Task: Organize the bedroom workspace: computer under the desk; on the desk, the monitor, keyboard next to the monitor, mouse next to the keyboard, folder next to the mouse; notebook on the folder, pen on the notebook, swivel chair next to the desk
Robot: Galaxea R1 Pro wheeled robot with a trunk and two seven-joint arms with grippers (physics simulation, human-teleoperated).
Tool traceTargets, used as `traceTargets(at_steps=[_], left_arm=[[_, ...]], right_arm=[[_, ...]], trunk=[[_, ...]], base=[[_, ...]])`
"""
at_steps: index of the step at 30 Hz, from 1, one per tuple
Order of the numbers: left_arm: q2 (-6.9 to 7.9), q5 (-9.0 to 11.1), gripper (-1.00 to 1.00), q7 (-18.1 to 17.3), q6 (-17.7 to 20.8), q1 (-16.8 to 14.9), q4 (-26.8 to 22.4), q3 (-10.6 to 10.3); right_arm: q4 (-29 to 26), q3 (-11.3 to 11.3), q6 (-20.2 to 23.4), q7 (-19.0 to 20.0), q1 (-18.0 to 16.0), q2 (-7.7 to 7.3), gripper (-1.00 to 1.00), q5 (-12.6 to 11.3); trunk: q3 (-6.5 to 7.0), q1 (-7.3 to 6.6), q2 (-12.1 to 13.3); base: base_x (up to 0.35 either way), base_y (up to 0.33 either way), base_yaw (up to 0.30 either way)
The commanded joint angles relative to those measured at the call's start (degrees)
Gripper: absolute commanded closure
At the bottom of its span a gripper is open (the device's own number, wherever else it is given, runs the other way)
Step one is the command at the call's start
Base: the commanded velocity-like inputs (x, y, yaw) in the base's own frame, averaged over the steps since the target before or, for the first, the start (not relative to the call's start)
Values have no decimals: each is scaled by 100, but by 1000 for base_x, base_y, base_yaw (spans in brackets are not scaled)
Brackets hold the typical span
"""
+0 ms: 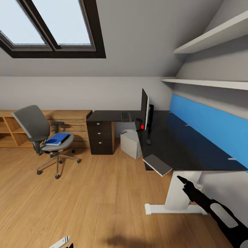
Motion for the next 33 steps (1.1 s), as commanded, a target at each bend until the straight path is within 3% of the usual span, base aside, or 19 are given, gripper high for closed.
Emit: traceTargets(at_steps=[1, 25, 33], left_arm=[[1, 57, -100, 9, -18, -3, 1, -14], [3, 56, -100, 9, -20, -3, 1, -14], [1, 55, -100, 9, -20, -3, 1, -14]], right_arm=[[62, 22, 2, 19, -6, -1, -100, -58], [369, 23, -2, 43, -6, 73, -100, -118], [367, 30, -2, 44, -6, 96, -100, -114]], trunk=[[-24, 22, -45], [-455, 549, -1007], [-455, 549, -1007]], base=[[0, 0, 0], [0, 0, 0], [0, 0, 0]])
